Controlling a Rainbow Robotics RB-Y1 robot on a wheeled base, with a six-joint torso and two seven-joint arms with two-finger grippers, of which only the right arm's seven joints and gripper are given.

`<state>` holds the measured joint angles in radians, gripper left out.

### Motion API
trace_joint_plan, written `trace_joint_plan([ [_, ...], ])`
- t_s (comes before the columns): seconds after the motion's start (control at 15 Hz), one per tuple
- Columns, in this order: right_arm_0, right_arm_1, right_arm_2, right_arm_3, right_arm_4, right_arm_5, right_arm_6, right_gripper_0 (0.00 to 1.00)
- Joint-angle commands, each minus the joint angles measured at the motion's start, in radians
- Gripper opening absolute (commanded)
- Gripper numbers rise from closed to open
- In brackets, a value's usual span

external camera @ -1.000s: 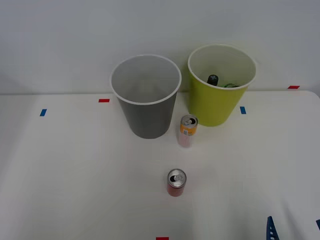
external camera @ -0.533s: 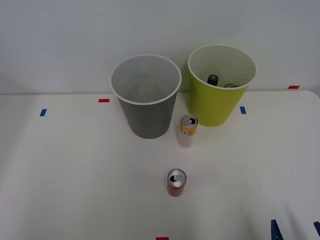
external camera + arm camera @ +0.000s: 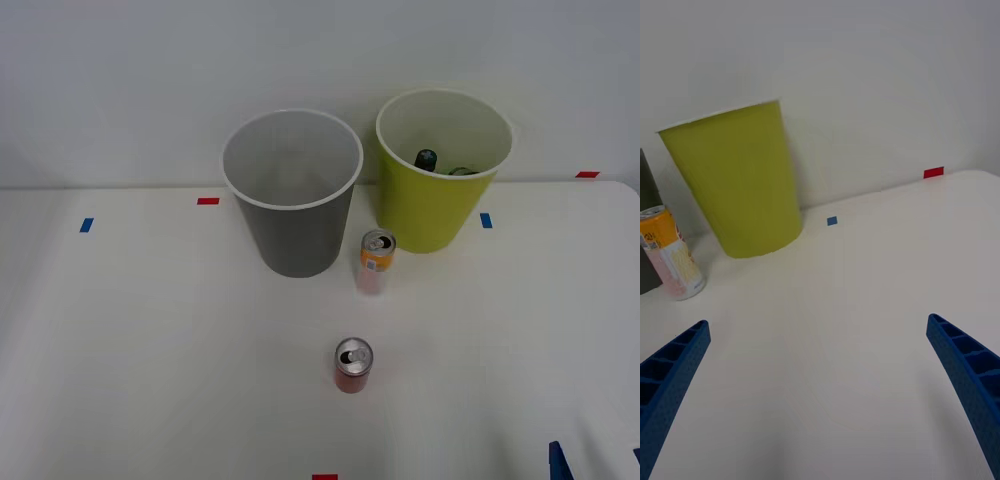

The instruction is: Put cans in the gray bin, plastic bottles in the light green bin

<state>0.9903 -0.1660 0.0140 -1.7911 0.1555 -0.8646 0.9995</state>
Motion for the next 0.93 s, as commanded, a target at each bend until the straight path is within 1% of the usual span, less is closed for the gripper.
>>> trace_joint_plan([
  [0.07, 0.001, -0.027, -0.006, 0.001, 0.004, -0.007, -0.013, 1.0],
  [0.27, -0.006, -0.001, -0.02, -0.001, 0.042, -0.007, -0.016, 1.0],
  [0.6, -0.006, 0.036, -0.085, -0.001, 0.16, -0.014, -0.027, 1.0],
  [0.8, -0.004, 0.036, -0.105, -0.001, 0.191, -0.02, -0.044, 1.0],
  [0.93, -0.004, 0.031, -0.105, 0.001, 0.191, -0.02, -0.047, 1.0],
])
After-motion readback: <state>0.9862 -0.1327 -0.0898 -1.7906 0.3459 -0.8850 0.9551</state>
